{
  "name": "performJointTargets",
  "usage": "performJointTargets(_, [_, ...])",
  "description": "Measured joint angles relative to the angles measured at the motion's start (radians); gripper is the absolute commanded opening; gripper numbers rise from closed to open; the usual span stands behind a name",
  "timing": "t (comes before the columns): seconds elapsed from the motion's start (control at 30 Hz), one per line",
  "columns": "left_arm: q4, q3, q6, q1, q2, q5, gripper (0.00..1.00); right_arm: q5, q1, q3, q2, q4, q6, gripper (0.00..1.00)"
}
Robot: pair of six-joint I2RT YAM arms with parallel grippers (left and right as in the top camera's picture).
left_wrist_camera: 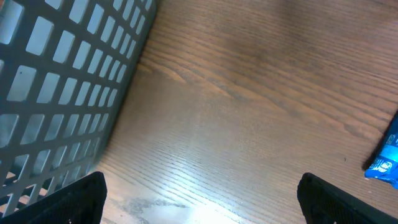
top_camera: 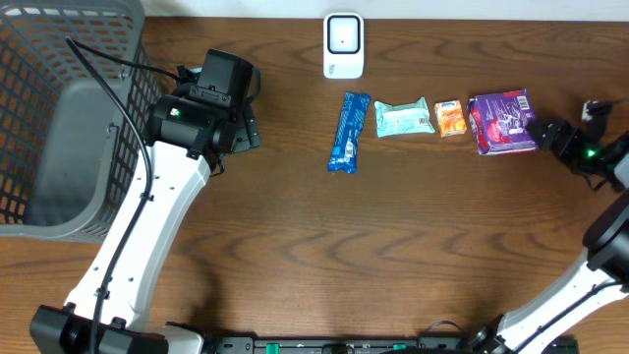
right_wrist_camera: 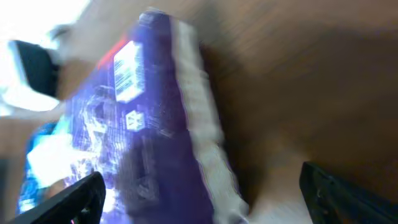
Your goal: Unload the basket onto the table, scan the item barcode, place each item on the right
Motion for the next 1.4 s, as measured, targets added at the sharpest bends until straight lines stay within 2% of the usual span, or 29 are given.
performJointTargets(0.07, [0.0, 0.0, 0.0, 0.0, 0.0, 0.0, 0.98, -0.05, 0.0, 0.0, 0.015, 0.016, -0.006, 0.89])
performJointTargets(0.1, [0.0, 0.0, 0.0, 0.0, 0.0, 0.0, 0.98, -0.069, 0.0, 0.0, 0.023, 0.021, -0.007, 0.84])
performJointTargets(0.17, [0.0, 0.0, 0.0, 0.0, 0.0, 0.0, 0.98, -0.103, 0.0, 0.0, 0.038, 0.028, -0.015, 0.66])
performJointTargets(0.2, [0.0, 0.0, 0.0, 0.0, 0.0, 0.0, 0.98, -0.108, 0.0, 0.002, 0.047, 0.027, -0.015, 0.6])
performJointTargets(0.27, [0.0, 0.0, 0.0, 0.0, 0.0, 0.0, 0.98, -0.13, 0.0, 0.002, 0.065, 0.025, -0.012, 0.42])
performJointTargets(0.3, [0.0, 0.0, 0.0, 0.0, 0.0, 0.0, 0.98, -0.135, 0.0, 0.002, 0.069, 0.024, -0.01, 0.24])
performJointTargets(0.37, [0.0, 0.0, 0.0, 0.0, 0.0, 0.0, 0.98, -0.146, 0.0, 0.002, 0.073, 0.024, 0.004, 0.01])
performJointTargets(0.67, [0.0, 0.0, 0.0, 0.0, 0.0, 0.0, 0.98, -0.142, 0.0, 0.009, 0.062, 0.011, 0.084, 0.01])
performJointTargets(0.83, [0.0, 0.0, 0.0, 0.0, 0.0, 0.0, 0.98, 0.043, 0.006, 0.007, -0.045, -0.062, 0.097, 0.01])
performJointTargets(1.0, [0.0, 0.0, 0.0, 0.0, 0.0, 0.0, 0.98, 0.393, 0.049, 0.005, -0.283, -0.126, 0.138, 0.01])
performJointTargets(1.17, [0.0, 0.0, 0.0, 0.0, 0.0, 0.0, 0.98, 0.829, 0.161, 0.011, -0.46, -0.183, 0.217, 0.01])
performJointTargets(1.4, [0.0, 0.0, 0.0, 0.0, 0.0, 0.0, 0.98, 1.5, 0.348, 0.007, -0.446, -0.199, 0.307, 0.02])
